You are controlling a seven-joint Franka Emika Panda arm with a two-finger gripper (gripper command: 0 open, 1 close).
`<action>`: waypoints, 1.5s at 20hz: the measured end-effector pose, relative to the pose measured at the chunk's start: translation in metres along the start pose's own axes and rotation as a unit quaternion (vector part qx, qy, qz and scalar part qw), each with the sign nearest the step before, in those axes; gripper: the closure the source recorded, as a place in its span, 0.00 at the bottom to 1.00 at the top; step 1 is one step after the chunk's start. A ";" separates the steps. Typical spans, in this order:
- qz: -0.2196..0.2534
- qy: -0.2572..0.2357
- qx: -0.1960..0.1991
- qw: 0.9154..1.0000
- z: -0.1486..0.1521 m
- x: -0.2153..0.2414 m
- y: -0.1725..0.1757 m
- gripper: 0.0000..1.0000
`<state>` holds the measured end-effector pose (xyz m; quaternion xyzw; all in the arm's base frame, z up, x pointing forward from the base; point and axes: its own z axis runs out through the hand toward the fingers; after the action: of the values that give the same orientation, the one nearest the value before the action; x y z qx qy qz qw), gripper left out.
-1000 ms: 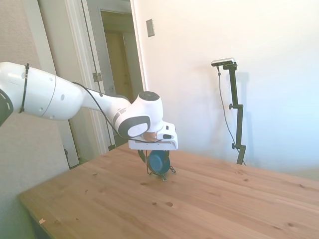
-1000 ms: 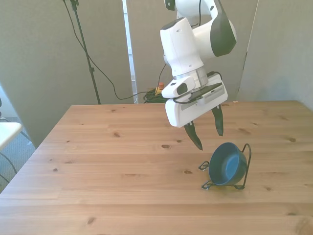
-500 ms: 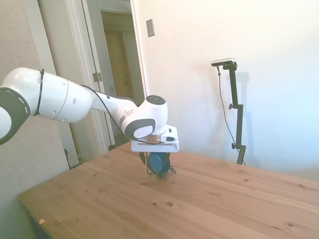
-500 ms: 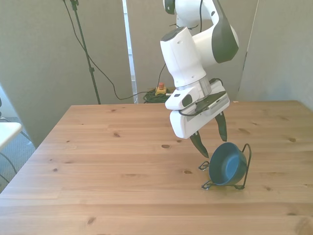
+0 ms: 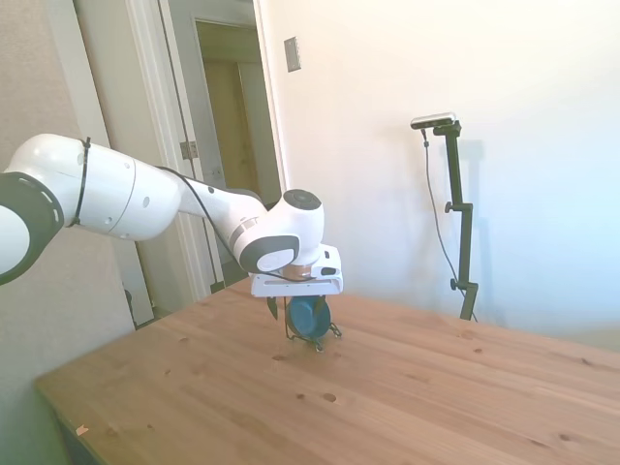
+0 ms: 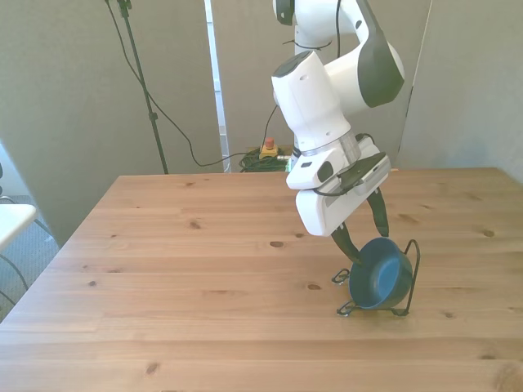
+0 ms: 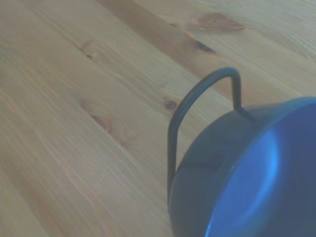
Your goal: Unload the bowl
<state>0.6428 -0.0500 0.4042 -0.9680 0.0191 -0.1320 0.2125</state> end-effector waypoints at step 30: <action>-0.048 -0.013 0.071 0.996 0.001 -0.010 0.014 1.00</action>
<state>0.6341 -0.0615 0.3946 -0.9520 -0.0396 -0.1305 0.2740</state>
